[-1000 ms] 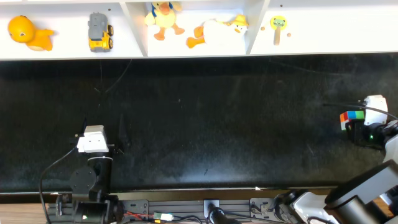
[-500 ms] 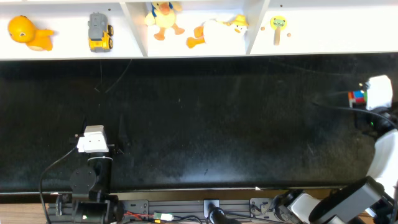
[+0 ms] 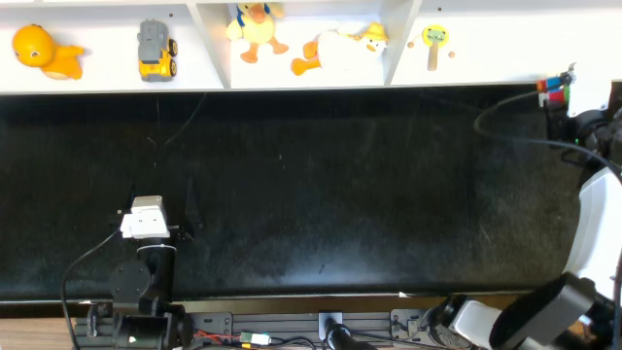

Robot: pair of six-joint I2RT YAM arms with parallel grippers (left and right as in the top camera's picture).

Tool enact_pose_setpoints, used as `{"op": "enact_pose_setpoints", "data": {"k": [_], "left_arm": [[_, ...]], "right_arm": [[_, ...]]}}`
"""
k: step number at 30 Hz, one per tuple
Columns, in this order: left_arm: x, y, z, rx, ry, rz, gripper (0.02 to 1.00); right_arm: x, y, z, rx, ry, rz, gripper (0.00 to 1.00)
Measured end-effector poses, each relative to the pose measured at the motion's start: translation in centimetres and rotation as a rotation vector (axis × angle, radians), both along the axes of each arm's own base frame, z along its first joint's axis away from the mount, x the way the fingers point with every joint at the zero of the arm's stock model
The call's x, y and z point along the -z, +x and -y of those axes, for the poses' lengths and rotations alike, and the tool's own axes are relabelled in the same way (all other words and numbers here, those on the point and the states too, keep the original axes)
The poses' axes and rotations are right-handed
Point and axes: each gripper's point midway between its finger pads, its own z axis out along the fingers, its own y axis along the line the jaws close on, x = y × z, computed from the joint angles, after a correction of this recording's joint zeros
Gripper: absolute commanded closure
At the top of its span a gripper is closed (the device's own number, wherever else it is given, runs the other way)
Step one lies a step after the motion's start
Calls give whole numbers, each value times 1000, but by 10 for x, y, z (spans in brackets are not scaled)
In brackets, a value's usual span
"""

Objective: Store Toys

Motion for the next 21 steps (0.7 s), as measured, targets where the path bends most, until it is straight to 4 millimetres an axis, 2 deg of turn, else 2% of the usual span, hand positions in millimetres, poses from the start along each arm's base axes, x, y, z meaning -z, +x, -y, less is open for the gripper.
{"op": "enact_pose_setpoints", "data": {"k": [8, 12, 16, 21], "left_arm": [[0, 0, 0, 0, 0, 0, 20], [0, 0, 0, 0, 0, 0, 20], [0, 0, 0, 0, 0, 0, 20], [0, 0, 0, 0, 0, 0, 20]], "right_arm": [[22, 27, 10, 16, 44, -12, 645], [18, 46, 6, 3, 51, 11, 673], [12, 62, -4, -13, 52, 50, 652], [8, 73, -13, -31, 56, 80, 649]]}}
